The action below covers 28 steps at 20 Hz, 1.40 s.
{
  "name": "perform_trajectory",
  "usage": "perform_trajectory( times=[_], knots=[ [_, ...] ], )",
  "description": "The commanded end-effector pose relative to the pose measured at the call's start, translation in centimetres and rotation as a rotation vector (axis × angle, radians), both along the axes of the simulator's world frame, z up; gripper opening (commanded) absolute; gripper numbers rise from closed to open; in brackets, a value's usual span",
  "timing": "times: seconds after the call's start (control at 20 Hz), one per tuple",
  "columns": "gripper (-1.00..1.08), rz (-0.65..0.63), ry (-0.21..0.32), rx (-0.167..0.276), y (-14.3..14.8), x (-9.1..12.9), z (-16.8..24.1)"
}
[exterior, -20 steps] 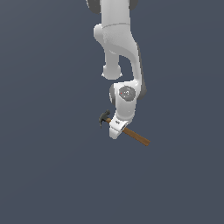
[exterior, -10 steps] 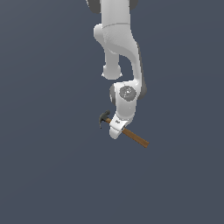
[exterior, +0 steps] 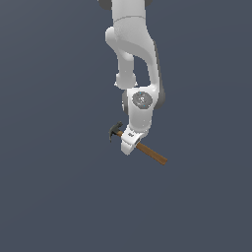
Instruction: Pick up the object and move it to a goal position.
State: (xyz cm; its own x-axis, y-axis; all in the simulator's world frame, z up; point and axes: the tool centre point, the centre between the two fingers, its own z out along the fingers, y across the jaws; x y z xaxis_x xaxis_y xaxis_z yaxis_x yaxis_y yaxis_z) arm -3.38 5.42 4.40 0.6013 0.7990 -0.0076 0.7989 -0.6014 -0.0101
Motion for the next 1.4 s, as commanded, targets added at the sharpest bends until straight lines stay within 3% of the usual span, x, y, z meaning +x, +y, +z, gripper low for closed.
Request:
perform_trajectory(
  times=[0.0,1.35],
  knots=[
    [-1.0,0.0,-0.005,0.0,-0.4,0.6,1.8],
    [-1.0,-0.006,-0.01,0.002,-7.4,7.9,27.9]
  ],
)
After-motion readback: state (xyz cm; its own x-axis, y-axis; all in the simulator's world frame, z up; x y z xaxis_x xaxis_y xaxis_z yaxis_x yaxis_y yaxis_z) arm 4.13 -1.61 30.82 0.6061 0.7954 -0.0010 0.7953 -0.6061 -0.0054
